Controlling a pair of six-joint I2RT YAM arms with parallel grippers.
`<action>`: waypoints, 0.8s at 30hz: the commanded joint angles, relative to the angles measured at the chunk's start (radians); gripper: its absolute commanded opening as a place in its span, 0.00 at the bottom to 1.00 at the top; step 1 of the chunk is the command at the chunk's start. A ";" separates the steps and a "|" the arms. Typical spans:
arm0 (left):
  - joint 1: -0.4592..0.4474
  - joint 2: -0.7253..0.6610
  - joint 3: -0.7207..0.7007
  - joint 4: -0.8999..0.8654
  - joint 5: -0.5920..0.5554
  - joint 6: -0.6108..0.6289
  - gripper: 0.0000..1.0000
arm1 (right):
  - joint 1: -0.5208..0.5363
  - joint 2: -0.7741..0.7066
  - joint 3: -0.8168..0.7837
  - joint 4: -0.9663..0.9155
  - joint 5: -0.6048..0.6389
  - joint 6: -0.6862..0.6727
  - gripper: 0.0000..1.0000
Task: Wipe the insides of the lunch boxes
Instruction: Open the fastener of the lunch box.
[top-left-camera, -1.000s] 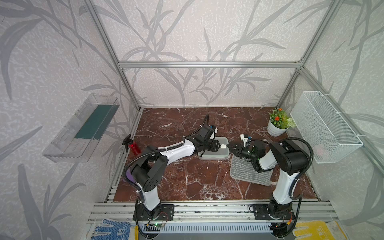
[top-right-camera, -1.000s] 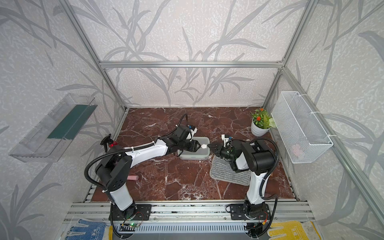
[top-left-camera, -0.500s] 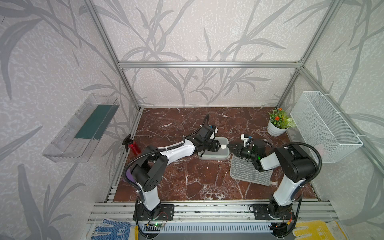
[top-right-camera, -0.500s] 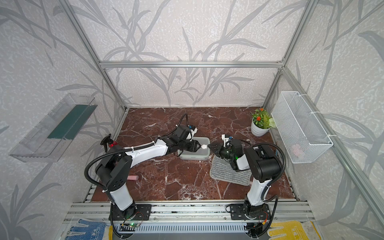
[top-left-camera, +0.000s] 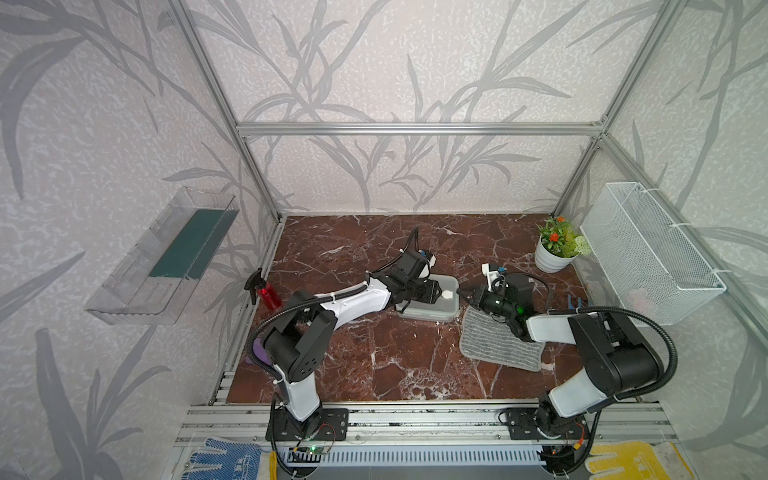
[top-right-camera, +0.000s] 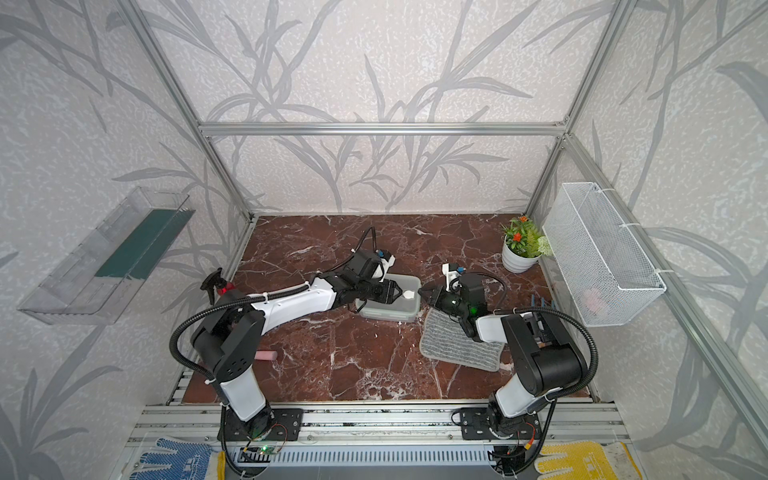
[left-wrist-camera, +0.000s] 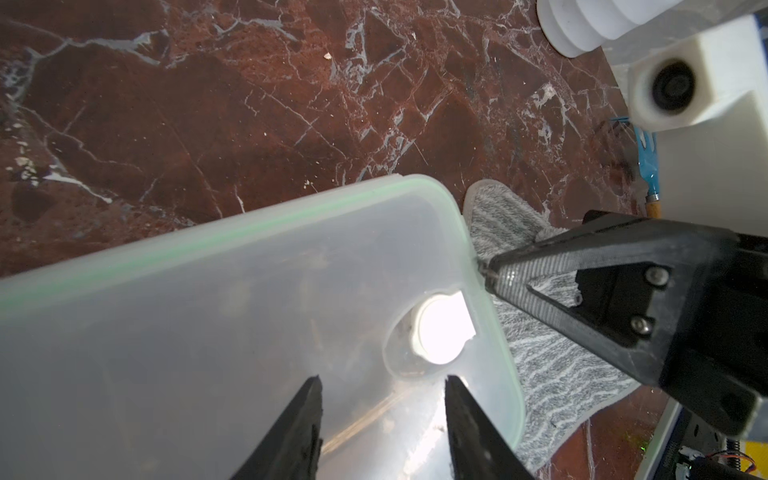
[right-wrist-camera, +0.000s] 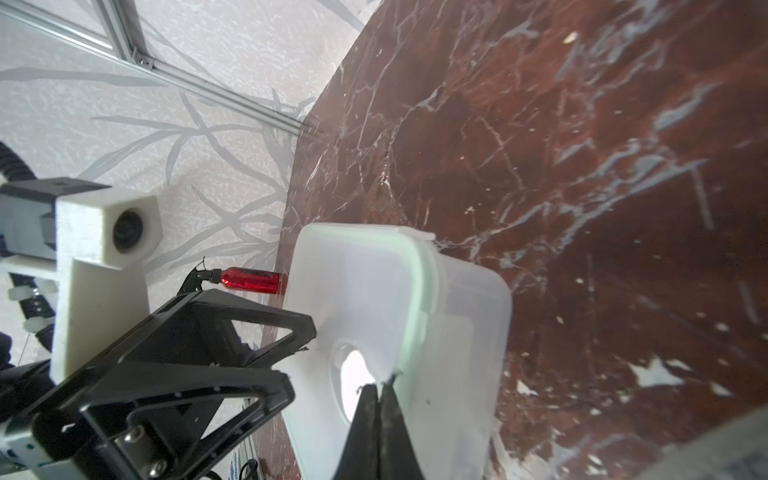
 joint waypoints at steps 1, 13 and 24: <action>0.005 0.156 -0.107 -0.324 -0.058 -0.013 0.50 | 0.016 -0.033 0.020 -0.069 -0.008 -0.051 0.00; 0.053 0.133 -0.136 -0.312 -0.034 0.031 0.49 | -0.059 0.033 -0.037 0.135 -0.165 0.007 0.57; 0.085 0.144 -0.139 -0.307 -0.003 0.057 0.47 | -0.048 0.359 -0.042 0.651 -0.247 0.243 0.56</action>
